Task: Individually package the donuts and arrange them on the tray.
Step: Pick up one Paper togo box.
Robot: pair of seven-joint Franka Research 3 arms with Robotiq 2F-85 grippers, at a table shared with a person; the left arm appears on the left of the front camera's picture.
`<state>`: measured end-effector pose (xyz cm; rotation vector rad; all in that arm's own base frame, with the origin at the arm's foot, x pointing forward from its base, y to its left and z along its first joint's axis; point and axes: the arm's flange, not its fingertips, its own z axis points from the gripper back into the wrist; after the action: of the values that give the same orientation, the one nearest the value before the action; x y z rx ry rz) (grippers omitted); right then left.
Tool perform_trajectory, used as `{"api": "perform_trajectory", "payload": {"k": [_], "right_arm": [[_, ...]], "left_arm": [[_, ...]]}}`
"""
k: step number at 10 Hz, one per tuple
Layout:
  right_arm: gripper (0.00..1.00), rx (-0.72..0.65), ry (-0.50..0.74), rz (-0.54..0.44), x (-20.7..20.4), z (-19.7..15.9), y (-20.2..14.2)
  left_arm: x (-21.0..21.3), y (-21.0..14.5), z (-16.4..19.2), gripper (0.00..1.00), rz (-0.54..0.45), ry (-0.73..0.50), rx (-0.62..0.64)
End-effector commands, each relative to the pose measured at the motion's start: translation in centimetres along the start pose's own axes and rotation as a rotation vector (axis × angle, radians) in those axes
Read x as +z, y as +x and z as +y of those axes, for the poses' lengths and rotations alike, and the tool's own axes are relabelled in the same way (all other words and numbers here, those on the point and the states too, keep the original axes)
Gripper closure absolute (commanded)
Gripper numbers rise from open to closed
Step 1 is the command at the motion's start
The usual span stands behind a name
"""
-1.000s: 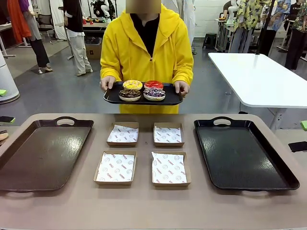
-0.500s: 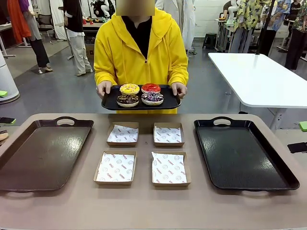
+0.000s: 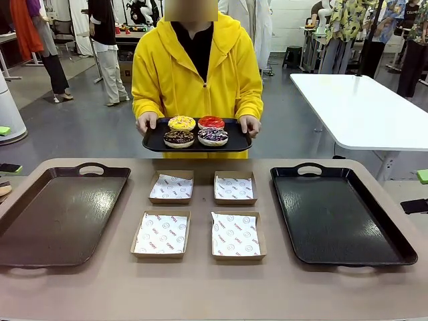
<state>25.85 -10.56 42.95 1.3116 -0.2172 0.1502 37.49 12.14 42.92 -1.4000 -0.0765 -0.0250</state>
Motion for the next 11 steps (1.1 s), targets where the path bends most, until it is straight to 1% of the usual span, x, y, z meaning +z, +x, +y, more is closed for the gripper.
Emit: {"api": "perform_trajectory", "payload": {"k": [1, 6, 7, 8, 9, 10, 11], "right_arm": [[0.0, 0.011, 0.015, -0.005, 0.2, 0.0, -0.1], [0.0, 0.011, 0.015, -0.005, 0.2, 0.0, -0.1], [0.0, 0.011, 0.015, -0.005, 0.2, 0.0, -0.1], [0.0, 0.011, 0.015, -0.005, 0.2, 0.0, -0.1], [0.0, 0.011, 0.015, -0.005, 0.2, 0.0, -0.1], [0.0, 0.011, 0.015, -0.005, 0.2, 0.0, -0.1], [0.0, 0.011, 0.015, -0.005, 0.2, 0.0, -0.1]], "left_arm": [[0.1, 0.0, -0.2, 0.0, 0.001, -0.013, -0.009], [0.0, 0.0, 0.0, 0.0, 0.0, 0.0, 0.0], [-0.9, 0.9, -2.1, 0.0, -0.014, 0.098, -0.03], [-1.8, 2.8, -4.4, 0.0, -0.01, 0.188, -0.043], [-3.3, 5.3, -6.7, 0.0, 0.002, 0.293, -0.089], [-5.1, 7.3, -8.3, 0.0, 0.022, 0.36, -0.108], [-7.4, 9.4, -9.5, 0.0, 0.069, 0.456, -0.116]]}}
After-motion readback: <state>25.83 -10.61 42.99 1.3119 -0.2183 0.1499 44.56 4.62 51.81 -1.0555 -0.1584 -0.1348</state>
